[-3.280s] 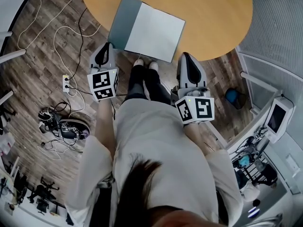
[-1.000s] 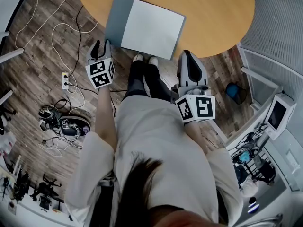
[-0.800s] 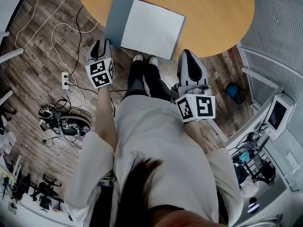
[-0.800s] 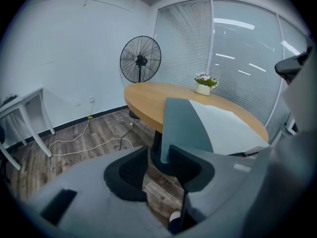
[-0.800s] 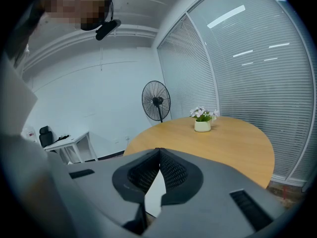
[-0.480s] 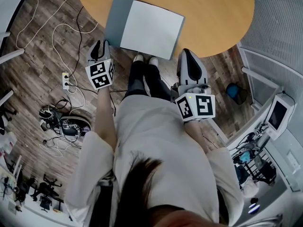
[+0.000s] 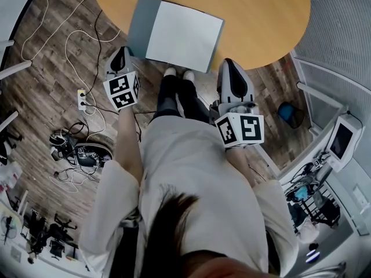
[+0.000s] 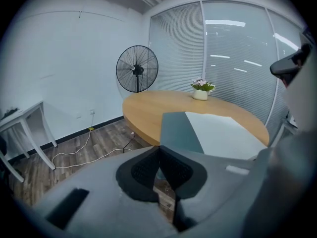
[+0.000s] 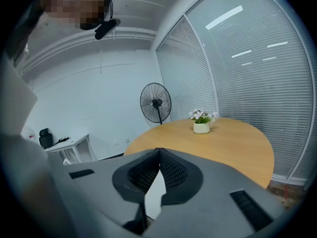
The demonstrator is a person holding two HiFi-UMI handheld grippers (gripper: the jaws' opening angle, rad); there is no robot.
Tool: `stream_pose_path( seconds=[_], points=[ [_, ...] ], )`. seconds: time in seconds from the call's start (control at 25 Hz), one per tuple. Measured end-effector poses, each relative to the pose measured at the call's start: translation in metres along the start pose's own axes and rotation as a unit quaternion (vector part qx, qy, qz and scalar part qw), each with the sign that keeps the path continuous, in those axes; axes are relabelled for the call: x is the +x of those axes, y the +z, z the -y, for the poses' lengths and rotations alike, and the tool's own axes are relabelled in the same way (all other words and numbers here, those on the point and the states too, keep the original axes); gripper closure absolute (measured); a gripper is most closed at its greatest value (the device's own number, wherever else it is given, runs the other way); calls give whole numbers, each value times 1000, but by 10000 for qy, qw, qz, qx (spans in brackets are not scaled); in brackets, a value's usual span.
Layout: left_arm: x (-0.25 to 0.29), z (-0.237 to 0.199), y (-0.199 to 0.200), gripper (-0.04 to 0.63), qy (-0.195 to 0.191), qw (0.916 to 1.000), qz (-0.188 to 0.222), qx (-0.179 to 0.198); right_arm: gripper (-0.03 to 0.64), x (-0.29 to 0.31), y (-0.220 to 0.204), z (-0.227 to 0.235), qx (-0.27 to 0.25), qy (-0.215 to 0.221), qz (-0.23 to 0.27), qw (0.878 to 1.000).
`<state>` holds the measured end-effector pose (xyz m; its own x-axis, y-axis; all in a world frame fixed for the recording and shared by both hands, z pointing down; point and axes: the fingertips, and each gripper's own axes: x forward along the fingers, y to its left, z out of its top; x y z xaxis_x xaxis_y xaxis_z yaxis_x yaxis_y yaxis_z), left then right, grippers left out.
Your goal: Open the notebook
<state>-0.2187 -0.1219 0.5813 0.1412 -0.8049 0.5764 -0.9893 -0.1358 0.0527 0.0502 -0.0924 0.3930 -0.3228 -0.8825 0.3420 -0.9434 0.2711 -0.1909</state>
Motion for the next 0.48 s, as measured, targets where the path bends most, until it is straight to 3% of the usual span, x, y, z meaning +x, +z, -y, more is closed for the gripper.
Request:
stream_pose_path(
  seconds=[0.48],
  points=[
    [-9, 29, 56, 579, -231, 9984, 460, 217, 615, -8, 20, 19, 43, -120, 289, 9995]
  ],
)
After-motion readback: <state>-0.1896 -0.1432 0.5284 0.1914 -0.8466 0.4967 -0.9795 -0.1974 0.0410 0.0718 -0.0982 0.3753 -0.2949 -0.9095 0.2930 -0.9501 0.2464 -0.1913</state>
